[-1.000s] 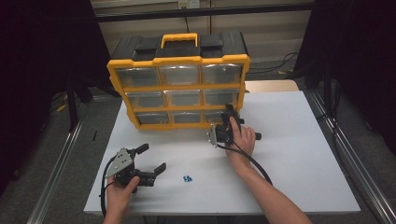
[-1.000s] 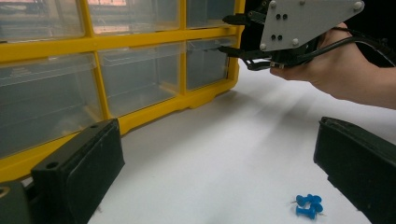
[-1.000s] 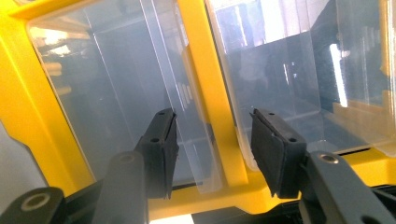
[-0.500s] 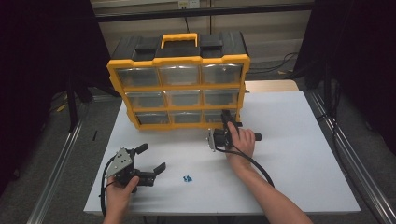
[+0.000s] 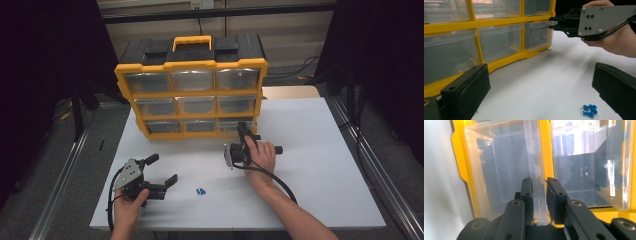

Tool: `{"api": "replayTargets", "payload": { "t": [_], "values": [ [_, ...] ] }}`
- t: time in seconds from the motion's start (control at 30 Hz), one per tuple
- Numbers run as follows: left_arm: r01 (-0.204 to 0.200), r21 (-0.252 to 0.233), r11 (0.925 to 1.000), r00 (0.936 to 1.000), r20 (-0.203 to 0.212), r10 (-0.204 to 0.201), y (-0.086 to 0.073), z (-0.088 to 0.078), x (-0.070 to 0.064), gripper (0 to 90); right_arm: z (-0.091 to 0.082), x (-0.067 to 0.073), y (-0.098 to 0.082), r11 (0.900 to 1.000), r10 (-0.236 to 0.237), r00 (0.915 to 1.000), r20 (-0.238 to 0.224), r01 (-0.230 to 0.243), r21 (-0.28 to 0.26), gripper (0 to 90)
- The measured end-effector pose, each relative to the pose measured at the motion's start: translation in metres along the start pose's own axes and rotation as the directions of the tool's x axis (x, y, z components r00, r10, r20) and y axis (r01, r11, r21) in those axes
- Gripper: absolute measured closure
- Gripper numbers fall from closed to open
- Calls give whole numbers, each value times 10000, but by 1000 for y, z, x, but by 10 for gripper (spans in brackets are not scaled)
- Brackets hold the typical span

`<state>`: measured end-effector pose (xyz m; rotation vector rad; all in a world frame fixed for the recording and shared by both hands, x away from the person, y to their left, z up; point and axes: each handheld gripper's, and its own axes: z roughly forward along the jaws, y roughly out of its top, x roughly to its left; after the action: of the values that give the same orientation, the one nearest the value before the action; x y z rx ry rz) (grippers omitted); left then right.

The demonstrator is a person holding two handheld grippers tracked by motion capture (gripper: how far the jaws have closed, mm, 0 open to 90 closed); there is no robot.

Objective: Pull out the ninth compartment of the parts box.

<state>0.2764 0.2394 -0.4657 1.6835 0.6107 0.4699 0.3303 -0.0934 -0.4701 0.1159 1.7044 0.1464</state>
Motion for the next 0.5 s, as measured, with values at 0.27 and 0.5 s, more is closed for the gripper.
{"api": "replayTargets", "payload": {
  "t": [0.27, 0.5],
  "values": [
    [-9, -9, 10000, 10000, -15, 9, 0, 0, 0, 15, -10, 1, -1, 9996, -284, 9996, 29, 284, -16, 779],
    [133, -164, 9998, 9996, 259, -129, 0, 1, 0, 15, -19, 6, -1, 9994, -330, 9994, 47, 329, 63, 789]
  ]
}}
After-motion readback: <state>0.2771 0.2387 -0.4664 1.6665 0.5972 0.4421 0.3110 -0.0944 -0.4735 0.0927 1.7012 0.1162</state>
